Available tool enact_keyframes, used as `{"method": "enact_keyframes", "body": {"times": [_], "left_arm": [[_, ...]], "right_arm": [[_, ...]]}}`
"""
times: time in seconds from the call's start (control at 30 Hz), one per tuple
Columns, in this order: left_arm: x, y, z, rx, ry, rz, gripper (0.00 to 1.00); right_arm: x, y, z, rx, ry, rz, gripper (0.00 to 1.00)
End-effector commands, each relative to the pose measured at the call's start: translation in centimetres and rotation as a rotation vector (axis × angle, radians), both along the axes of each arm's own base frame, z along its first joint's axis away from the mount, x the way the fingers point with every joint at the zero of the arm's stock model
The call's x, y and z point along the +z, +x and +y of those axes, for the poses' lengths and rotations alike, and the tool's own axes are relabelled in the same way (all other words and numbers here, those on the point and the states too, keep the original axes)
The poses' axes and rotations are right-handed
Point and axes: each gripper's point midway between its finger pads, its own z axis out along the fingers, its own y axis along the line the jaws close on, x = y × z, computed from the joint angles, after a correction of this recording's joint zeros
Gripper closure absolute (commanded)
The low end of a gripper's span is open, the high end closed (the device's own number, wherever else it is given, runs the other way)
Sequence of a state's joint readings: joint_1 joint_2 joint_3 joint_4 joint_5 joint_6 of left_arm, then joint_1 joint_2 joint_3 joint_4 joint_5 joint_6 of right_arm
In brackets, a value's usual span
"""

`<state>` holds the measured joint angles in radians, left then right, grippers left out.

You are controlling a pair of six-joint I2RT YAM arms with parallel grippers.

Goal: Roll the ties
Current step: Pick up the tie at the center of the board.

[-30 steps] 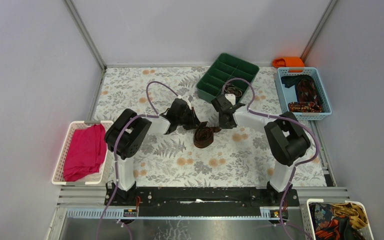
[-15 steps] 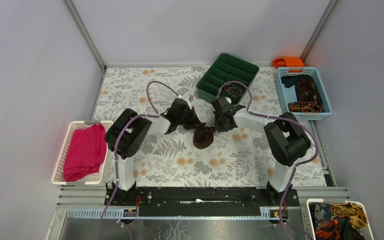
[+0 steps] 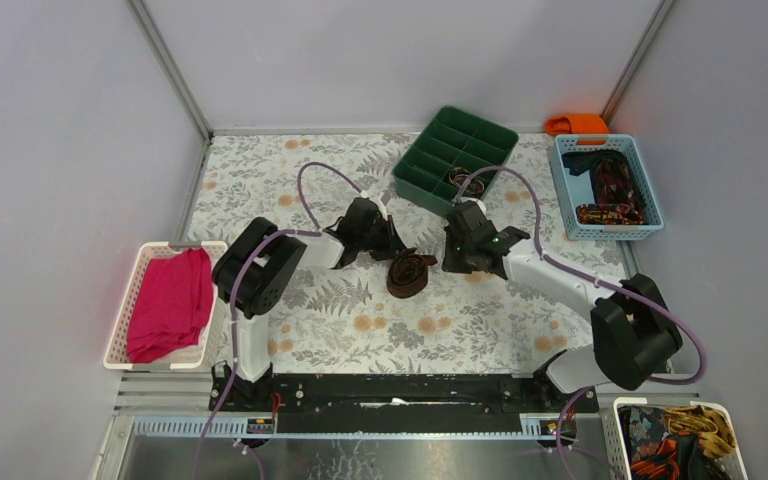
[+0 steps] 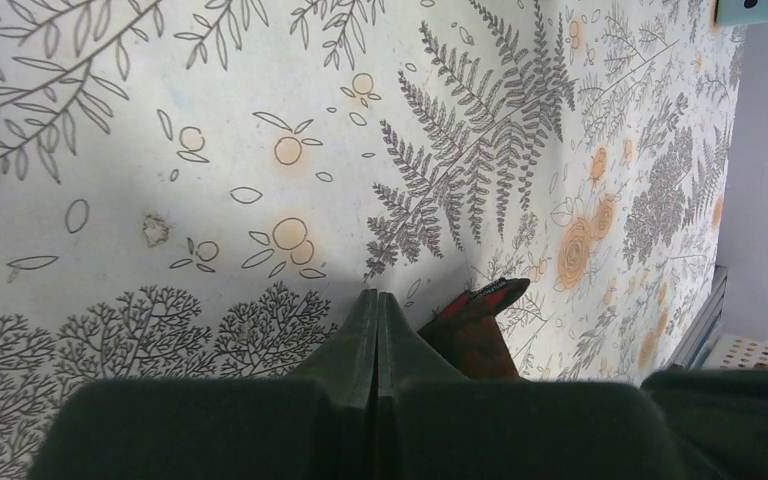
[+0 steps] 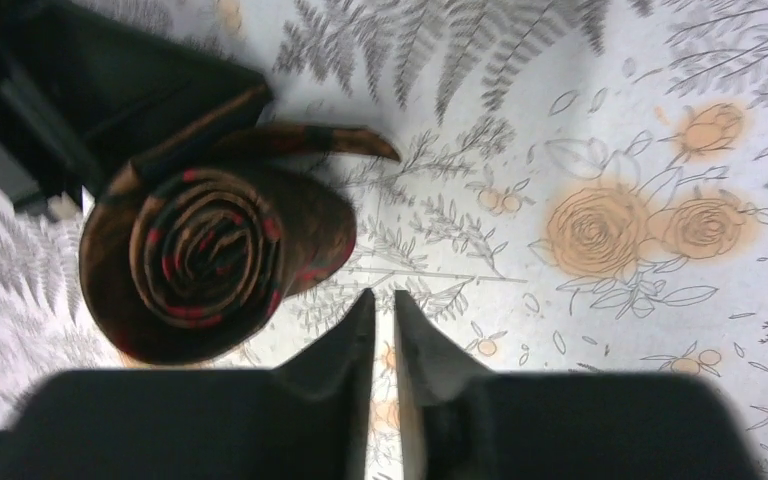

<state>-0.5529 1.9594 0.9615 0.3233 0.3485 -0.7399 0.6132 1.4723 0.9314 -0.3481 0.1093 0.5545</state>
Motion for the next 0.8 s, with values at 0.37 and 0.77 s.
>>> {"method": "enact_keyframes", "body": {"times": [0.37, 0.77], "left_arm": [[-5.0, -4.0, 1.2, -0.033, 0.165, 0.111, 1.0], [-5.5, -4.8, 2.2, -0.029, 0.204, 0.115, 1.0]], "right_arm": [[-5.9, -5.2, 5.2, 0.13, 0.074, 0.176, 1.0], [-8.1, 0.3, 1.7, 0.045, -0.177, 0.16, 1.0]]}}
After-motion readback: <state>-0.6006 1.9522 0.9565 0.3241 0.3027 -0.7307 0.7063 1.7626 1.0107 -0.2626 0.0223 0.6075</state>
